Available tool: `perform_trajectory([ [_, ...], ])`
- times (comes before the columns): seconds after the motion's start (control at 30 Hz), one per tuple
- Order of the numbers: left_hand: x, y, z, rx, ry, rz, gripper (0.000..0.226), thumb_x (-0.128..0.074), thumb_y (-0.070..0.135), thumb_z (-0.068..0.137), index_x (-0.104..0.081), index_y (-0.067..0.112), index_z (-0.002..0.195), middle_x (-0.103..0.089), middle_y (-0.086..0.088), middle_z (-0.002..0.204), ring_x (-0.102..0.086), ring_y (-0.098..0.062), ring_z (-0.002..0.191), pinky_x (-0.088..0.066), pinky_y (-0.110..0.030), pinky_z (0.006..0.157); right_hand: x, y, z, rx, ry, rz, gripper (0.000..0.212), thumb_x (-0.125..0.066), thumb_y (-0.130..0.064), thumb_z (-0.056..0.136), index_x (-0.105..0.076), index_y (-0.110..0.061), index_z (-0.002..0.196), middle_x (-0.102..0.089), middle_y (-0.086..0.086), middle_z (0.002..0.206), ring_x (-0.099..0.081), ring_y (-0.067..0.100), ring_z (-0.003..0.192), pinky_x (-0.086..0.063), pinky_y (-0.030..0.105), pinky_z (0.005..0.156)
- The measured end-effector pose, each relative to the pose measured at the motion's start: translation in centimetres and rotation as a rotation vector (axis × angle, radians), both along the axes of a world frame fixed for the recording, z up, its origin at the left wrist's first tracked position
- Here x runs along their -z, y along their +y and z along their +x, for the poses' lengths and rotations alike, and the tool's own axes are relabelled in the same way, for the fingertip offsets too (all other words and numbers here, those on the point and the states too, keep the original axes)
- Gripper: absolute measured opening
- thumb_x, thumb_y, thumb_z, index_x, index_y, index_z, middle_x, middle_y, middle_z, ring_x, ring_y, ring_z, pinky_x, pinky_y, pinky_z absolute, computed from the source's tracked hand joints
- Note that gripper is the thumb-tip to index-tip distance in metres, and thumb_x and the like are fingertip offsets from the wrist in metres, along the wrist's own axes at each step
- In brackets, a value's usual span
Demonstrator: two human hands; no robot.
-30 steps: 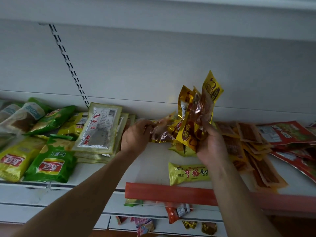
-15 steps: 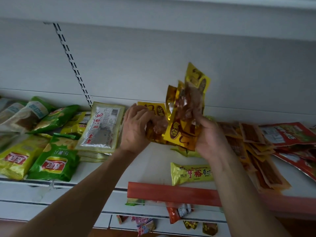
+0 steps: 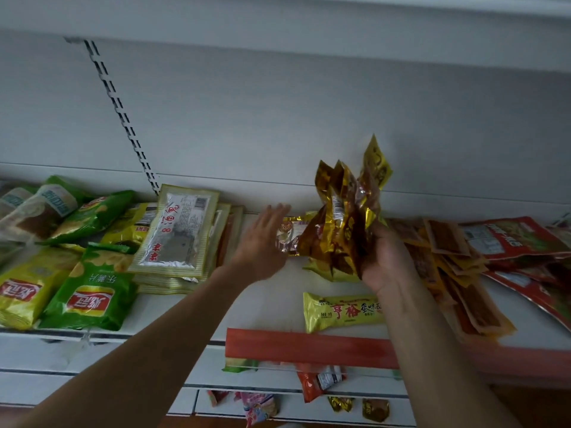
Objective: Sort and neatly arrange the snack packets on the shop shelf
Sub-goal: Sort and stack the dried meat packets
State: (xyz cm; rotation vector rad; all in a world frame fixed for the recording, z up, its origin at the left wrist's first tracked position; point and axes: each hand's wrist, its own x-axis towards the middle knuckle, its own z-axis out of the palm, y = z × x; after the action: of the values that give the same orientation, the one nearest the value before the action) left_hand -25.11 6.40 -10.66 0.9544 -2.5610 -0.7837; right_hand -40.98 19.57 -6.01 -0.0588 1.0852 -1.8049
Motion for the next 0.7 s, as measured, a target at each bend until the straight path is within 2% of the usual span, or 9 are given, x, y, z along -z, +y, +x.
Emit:
perform_trajectory([
  [0.1,1.6,0.3,-0.8,0.161,-0.125,-0.057,0.076,-0.061,0.011,0.086,-0.026,0.016,0.153,-0.025,-0.005,0.159,-0.025,-0.024,0.146,-0.027,-0.035,0.115,0.0,0.5,-0.2,0.058,-0.008,-0.02,0.028,-0.057,-0.024,0.094,-0.068,-0.007,0.113,-0.072,0.014,0.111,-0.067,0.03,0.108,-0.055,0.045,0.089],
  [0.17,2.3,0.4,-1.3,0.096,-0.089,-0.167,0.064,-0.061,0.024,0.091,-0.035,0.022,0.15,-0.035,-0.001,0.155,-0.037,-0.023,0.14,-0.033,-0.032,0.111,0.0,0.9,-0.3,0.052,0.005,-0.056,0.033,-0.055,-0.025,0.095,-0.065,-0.008,0.122,-0.071,0.013,0.113,-0.068,0.029,0.107,-0.057,0.043,0.084],
  [0.27,2.5,0.5,-1.1,-0.013,0.004,-0.323,0.047,-0.059,0.029,0.093,-0.052,0.027,0.139,-0.059,0.002,0.137,-0.057,-0.023,0.121,-0.043,-0.031,0.091,0.3,1.6,-0.6,0.03,0.066,-0.141,0.037,-0.057,-0.025,0.094,-0.062,-0.012,0.128,-0.068,0.012,0.121,-0.068,0.028,0.108,-0.06,0.04,0.077],
  [0.37,1.5,0.1,-0.5,-0.181,0.094,-0.264,0.033,-0.054,0.033,0.095,-0.059,0.028,0.127,-0.072,0.0,0.107,-0.067,-0.026,0.096,-0.042,-0.028,0.066,0.6,2.0,-1.1,0.037,0.054,-0.217,0.026,-0.054,-0.024,0.097,-0.075,-0.013,0.109,-0.07,0.011,0.116,-0.069,0.027,0.103,-0.058,0.042,0.085],
  [0.4,0.8,0.2,-0.4,-0.238,0.169,-0.162,0.028,-0.054,0.034,0.094,-0.061,0.027,0.121,-0.072,0.001,0.095,-0.068,-0.024,0.087,-0.041,-0.025,0.06,0.6,2.1,-1.3,0.024,0.037,-0.25,0.027,-0.053,-0.023,0.098,-0.078,-0.013,0.1,-0.072,0.011,0.111,-0.071,0.025,0.099,-0.06,0.041,0.081],
  [0.47,-1.0,0.8,-0.7,-0.313,0.437,0.235,0.02,-0.055,0.029,0.093,-0.063,0.024,0.111,-0.07,0.004,0.085,-0.069,-0.017,0.079,-0.046,-0.021,0.058,0.4,1.9,-1.0,-0.031,0.028,-0.293,0.027,-0.053,-0.022,0.096,-0.078,-0.011,0.098,-0.073,0.012,0.108,-0.072,0.025,0.096,-0.06,0.037,0.071],
  [0.53,-3.1,1.9,-1.1,-0.281,0.68,0.735,0.023,-0.055,0.021,0.094,-0.064,0.02,0.115,-0.073,-0.004,0.099,-0.071,-0.017,0.09,-0.057,-0.03,0.076,0.1,1.3,-0.4,-0.074,0.089,-0.282,0.031,-0.06,-0.025,0.091,-0.07,-0.009,0.116,-0.069,0.014,0.119,-0.068,0.03,0.106,-0.058,0.042,0.077],
  [0.6,-4.3,2.4,-0.9,-0.155,0.72,1.005,0.033,-0.051,0.035,0.098,-0.063,0.019,0.125,-0.069,-0.011,0.117,-0.066,-0.026,0.109,-0.05,-0.048,0.098,0.0,0.6,0.2,-0.068,0.213,-0.21,0.044,-0.066,-0.028,0.088,-0.061,-0.01,0.129,-0.065,0.015,0.126,-0.064,0.034,0.113,-0.055,0.052,0.086],
  [0.7,-5.4,2.8,0.2,0.09,0.633,1.13,0.06,-0.037,0.07,0.09,-0.057,0.032,0.132,-0.066,-0.009,0.126,-0.062,-0.028,0.117,-0.047,-0.052,0.099,-0.4,-0.1,0.8,-0.046,0.361,-0.135,0.038,-0.065,-0.025,0.091,-0.06,-0.016,0.127,-0.068,0.012,0.121,-0.067,0.032,0.109,-0.055,0.054,0.084],
])
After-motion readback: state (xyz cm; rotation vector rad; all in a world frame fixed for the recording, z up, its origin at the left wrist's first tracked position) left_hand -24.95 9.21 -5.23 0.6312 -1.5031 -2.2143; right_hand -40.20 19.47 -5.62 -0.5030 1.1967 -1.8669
